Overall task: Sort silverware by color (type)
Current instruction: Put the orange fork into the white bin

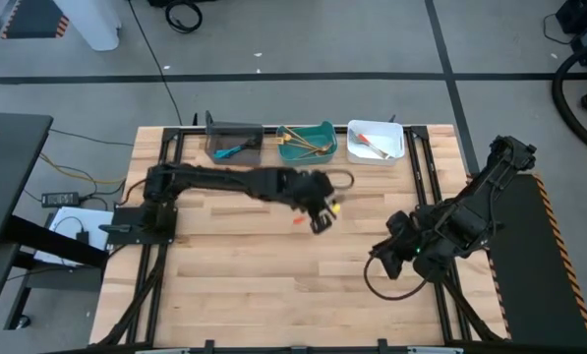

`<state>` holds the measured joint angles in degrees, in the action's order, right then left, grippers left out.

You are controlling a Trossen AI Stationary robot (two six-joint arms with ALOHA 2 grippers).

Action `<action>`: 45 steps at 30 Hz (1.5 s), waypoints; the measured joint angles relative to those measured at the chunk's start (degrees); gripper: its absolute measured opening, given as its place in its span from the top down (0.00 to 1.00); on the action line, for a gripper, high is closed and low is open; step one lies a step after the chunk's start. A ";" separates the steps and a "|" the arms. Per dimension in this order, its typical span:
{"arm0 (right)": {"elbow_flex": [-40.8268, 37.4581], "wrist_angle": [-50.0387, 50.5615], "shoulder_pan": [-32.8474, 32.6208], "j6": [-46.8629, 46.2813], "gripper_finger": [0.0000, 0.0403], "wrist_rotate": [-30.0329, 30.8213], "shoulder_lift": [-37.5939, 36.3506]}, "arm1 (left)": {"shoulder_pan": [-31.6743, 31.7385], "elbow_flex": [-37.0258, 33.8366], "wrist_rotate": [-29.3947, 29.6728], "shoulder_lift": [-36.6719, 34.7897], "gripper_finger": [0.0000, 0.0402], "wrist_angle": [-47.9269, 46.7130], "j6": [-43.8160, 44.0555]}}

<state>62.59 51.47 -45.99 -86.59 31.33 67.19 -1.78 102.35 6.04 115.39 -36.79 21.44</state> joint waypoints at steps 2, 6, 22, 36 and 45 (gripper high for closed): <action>0.00 2.41 0.42 0.52 0.72 4.03 -0.25 | 1.77 -0.02 0.14 -1.59 0.97 1.01 -0.20; 0.00 7.15 2.42 -0.45 0.72 15.57 -0.61 | 4.59 0.09 -0.11 -4.80 0.97 5.83 -2.91; 0.00 1.41 23.95 16.90 0.72 28.98 -4.66 | 13.48 0.04 -9.14 -6.25 0.97 20.91 -14.47; 0.00 -26.62 43.43 47.68 0.71 17.94 -6.03 | 22.43 0.07 -22.18 -6.27 0.97 24.69 -11.61; 0.00 -31.89 52.69 52.31 0.71 10.76 -5.37 | 23.28 0.10 -22.44 -6.29 0.97 26.50 -11.76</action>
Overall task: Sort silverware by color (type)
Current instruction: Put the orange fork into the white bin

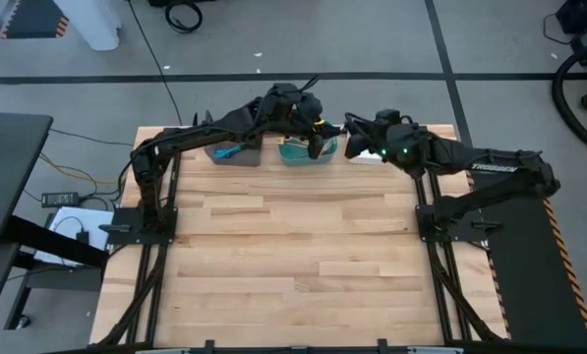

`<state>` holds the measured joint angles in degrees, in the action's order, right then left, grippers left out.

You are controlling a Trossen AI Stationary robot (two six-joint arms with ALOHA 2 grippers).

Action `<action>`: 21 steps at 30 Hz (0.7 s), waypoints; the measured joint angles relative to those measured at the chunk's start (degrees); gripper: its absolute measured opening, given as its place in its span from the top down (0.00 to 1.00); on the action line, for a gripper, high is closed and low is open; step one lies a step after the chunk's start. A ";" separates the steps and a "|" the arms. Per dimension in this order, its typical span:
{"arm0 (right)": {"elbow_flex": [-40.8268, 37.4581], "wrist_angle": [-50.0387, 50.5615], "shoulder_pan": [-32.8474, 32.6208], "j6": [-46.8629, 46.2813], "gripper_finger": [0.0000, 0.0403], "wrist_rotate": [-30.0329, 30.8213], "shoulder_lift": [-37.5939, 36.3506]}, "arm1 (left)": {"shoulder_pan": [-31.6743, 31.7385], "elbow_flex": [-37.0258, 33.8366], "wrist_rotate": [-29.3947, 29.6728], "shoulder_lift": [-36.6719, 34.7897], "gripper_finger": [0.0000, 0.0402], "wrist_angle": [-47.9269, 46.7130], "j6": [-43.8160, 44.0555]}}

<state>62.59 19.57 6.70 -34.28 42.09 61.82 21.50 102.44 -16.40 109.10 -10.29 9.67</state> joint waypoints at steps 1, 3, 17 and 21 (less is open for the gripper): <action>0.00 -0.17 0.85 0.02 0.71 -0.79 0.09 | 0.00 -0.01 0.10 0.00 0.97 0.03 0.02; 0.00 -0.68 2.37 0.03 0.72 -1.79 0.34 | 0.01 -0.01 0.12 0.00 0.97 0.03 0.03; 0.03 -6.43 11.14 6.17 0.97 -12.89 2.73 | 1.18 -0.01 -0.68 0.00 0.97 0.99 -0.52; 0.07 -6.98 12.69 7.67 0.98 -13.78 2.76 | 2.78 0.01 -1.07 0.00 0.95 1.37 -0.68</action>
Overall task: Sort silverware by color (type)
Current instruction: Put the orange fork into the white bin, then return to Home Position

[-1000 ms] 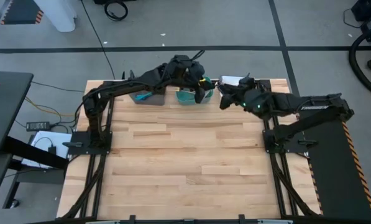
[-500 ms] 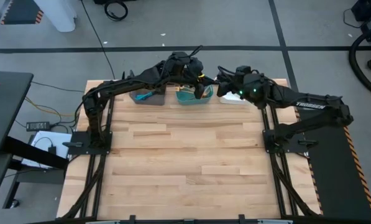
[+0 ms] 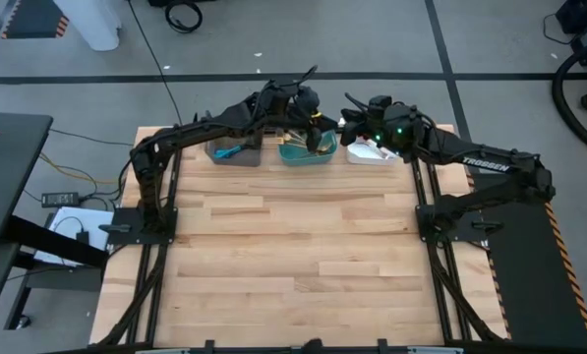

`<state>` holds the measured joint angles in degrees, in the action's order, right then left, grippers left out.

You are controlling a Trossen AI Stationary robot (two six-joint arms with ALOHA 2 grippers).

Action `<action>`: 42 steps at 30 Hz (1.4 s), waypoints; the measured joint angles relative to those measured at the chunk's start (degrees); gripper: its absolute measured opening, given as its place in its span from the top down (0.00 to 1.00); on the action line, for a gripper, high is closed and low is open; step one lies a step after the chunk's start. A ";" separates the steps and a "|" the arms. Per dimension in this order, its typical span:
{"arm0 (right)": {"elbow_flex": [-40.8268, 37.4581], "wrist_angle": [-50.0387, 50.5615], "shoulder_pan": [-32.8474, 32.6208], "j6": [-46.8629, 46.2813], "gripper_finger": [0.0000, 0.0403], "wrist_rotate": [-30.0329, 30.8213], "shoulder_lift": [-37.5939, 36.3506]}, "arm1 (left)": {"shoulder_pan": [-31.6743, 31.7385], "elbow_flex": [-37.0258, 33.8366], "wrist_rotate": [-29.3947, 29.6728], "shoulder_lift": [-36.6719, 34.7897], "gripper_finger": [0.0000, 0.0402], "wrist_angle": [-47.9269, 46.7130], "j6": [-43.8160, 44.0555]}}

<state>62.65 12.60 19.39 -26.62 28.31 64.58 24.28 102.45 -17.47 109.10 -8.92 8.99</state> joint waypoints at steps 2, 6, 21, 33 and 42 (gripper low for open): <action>0.02 -0.13 1.13 1.34 0.98 -0.36 0.04 | 1.01 0.00 -0.27 0.02 0.92 0.00 0.06; -0.11 2.20 4.40 5.95 0.99 4.26 0.04 | 3.77 0.09 -0.22 -0.08 0.87 0.50 0.68; -0.04 28.87 20.99 14.33 0.99 1.31 1.63 | 12.04 0.07 -2.82 -4.94 0.83 -12.46 -7.21; -0.07 34.99 23.77 32.82 0.90 0.70 16.94 | 15.32 0.05 0.82 -14.36 0.84 -27.99 -17.90; -0.07 33.55 22.65 28.82 0.81 2.12 22.45 | 21.61 0.01 0.98 -21.27 0.84 -38.93 -15.35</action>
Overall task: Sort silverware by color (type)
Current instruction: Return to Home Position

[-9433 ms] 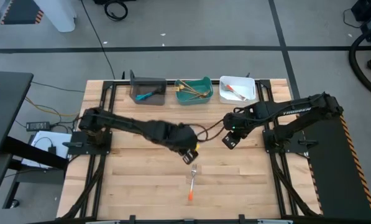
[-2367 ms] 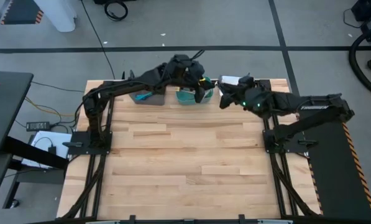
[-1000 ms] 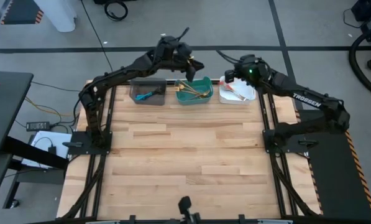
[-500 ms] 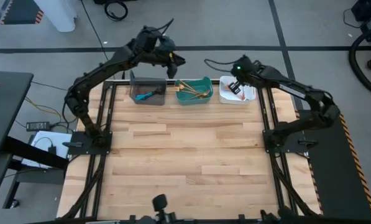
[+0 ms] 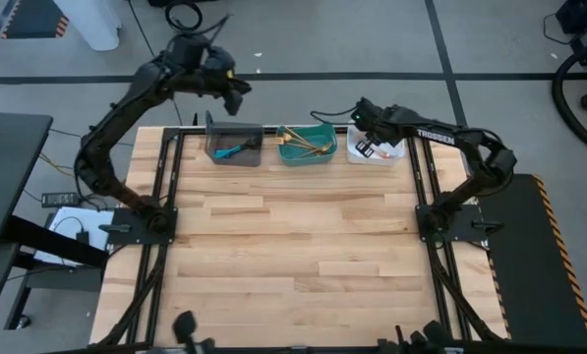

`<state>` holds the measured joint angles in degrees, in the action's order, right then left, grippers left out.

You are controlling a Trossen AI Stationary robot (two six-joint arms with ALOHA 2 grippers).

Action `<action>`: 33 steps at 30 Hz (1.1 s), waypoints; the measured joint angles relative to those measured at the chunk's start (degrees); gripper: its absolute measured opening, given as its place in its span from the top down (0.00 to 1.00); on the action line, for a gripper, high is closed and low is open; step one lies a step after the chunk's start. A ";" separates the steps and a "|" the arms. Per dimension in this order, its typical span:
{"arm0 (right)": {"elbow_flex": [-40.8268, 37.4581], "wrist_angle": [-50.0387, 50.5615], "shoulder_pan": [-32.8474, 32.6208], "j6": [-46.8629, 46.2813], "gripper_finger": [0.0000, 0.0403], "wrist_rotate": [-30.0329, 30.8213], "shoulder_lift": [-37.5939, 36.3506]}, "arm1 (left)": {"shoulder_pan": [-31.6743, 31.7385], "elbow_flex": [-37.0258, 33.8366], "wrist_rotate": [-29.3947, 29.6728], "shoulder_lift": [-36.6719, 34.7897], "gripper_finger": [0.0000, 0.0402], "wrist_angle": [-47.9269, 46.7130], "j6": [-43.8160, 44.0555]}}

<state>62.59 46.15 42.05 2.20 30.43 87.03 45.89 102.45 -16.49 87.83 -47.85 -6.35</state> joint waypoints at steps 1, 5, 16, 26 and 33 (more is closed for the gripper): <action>0.00 -0.76 -0.05 -1.12 0.81 -0.10 -0.46 | 0.68 -0.11 0.02 -1.01 0.84 -0.95 0.00; 0.00 -1.51 -0.03 -6.89 0.81 -2.27 -4.90 | 2.07 -5.47 0.00 -6.90 0.84 0.77 1.49; -0.98 -12.70 -5.00 -15.80 0.82 -19.95 -27.88 | 0.81 -43.49 1.29 -37.11 0.84 26.29 13.00; -21.96 -36.97 -14.51 -14.86 0.82 -20.77 -45.78 | -4.70 -64.58 3.16 -63.12 0.84 33.37 17.10; -36.96 -46.31 -19.22 -19.06 0.85 -24.74 -51.42 | -7.35 -75.28 3.48 -73.32 0.89 32.62 18.05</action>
<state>25.63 -0.17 22.83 -16.85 5.69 35.61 38.55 27.18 -13.00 14.51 -15.22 11.70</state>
